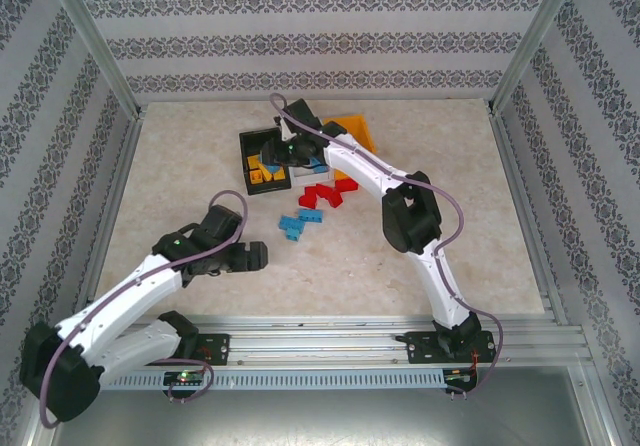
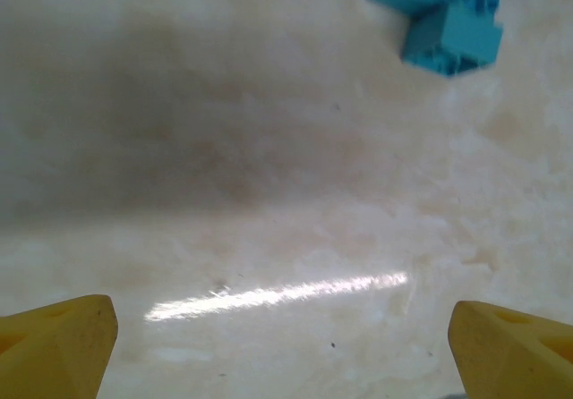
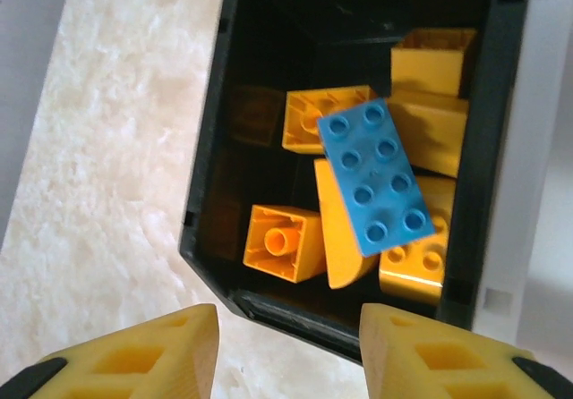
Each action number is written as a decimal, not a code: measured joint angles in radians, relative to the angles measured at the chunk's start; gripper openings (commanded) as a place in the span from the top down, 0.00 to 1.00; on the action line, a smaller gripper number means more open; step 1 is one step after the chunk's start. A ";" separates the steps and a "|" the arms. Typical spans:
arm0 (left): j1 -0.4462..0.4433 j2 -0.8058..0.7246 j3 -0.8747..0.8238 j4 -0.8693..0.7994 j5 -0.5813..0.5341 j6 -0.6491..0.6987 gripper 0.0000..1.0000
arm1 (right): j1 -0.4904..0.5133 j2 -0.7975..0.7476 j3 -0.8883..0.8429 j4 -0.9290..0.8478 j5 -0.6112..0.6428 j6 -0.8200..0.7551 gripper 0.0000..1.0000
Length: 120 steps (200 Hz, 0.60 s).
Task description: Sort the legos into containers by color
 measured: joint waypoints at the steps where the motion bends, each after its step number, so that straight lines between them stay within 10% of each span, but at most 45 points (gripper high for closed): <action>1: 0.003 -0.009 0.001 -0.003 -0.007 -0.001 0.04 | 0.000 0.002 0.003 -0.002 0.001 -0.002 0.52; 120: 0.116 -0.198 0.089 -0.066 -0.048 -0.003 0.04 | 0.039 0.229 0.346 -0.182 0.105 -0.170 0.41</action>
